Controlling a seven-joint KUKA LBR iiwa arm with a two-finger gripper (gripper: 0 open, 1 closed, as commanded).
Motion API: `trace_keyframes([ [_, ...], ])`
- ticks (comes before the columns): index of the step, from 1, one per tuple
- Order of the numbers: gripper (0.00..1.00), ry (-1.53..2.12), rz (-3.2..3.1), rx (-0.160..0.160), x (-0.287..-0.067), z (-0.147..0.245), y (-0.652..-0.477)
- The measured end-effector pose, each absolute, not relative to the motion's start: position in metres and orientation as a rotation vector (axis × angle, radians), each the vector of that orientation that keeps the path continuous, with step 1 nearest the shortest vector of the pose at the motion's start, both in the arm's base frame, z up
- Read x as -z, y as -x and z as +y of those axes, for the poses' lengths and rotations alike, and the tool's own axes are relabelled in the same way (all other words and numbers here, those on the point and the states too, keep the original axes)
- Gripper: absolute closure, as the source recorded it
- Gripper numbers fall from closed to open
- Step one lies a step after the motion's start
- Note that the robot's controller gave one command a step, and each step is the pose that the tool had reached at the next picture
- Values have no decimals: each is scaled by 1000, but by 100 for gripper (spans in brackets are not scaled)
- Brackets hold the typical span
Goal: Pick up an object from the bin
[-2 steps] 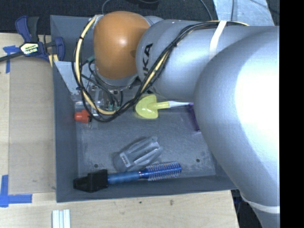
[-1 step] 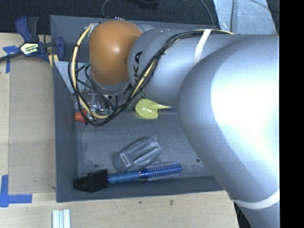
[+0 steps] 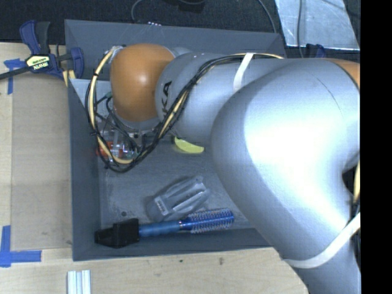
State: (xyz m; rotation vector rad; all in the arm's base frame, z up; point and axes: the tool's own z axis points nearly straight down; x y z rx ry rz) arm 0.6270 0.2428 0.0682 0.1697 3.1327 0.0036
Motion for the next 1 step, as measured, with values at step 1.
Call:
trace_keyframes([
  [1,100,-193,3128,-5,-71,239,-624],
])
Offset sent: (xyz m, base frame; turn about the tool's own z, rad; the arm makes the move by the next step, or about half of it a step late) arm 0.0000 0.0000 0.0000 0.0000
